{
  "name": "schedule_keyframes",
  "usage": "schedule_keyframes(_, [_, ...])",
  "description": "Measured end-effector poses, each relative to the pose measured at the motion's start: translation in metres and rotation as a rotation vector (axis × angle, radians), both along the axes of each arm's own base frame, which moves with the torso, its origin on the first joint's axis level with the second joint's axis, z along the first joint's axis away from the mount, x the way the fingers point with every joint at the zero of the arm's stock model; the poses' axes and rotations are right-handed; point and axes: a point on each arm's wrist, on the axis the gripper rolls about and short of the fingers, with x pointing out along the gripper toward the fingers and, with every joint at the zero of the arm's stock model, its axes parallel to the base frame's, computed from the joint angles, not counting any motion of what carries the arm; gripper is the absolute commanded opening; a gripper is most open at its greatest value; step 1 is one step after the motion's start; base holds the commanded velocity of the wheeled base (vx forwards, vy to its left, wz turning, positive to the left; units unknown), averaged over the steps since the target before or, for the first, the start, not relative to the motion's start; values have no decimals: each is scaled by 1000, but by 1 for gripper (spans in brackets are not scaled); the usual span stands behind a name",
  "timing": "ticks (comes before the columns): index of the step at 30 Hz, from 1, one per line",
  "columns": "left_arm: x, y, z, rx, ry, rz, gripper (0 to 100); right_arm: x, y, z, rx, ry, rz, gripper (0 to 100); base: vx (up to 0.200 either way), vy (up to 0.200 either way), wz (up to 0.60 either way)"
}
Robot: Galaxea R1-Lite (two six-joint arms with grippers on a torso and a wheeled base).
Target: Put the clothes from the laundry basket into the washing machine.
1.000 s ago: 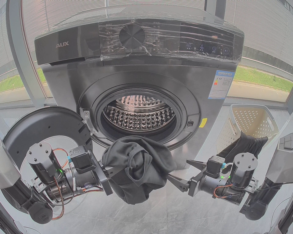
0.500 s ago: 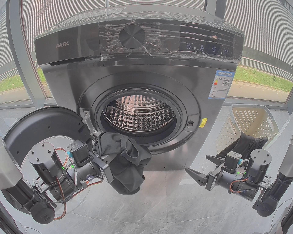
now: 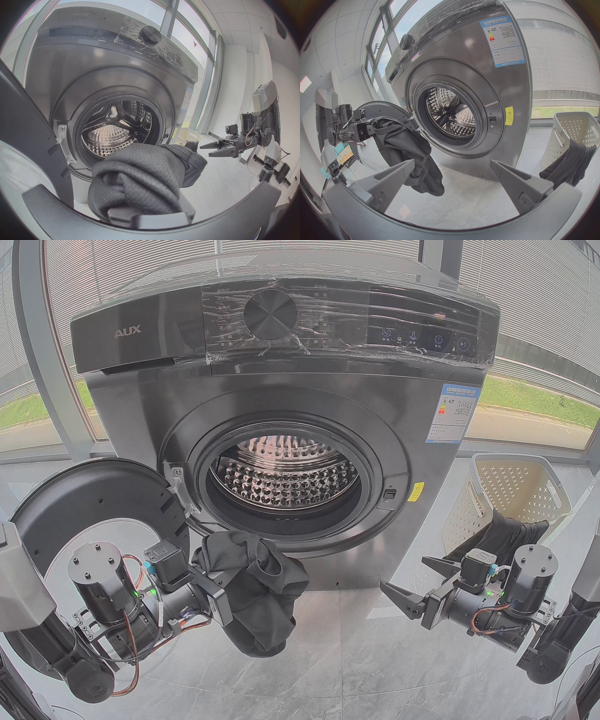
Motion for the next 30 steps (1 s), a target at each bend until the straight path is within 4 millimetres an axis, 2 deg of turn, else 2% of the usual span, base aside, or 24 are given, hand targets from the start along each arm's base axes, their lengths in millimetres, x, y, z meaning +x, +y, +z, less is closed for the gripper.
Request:
schedule_keyframes(4, [2, -1, -1, 2, 2, -3, 0, 0, 1, 0, 2, 0, 4, 100, 200, 0, 0])
schedule_keyframes(30, [6, -6, -11, 26, 29, -6, 0, -2, 3, 0, 3, 0, 16, 100, 0, 0, 0])
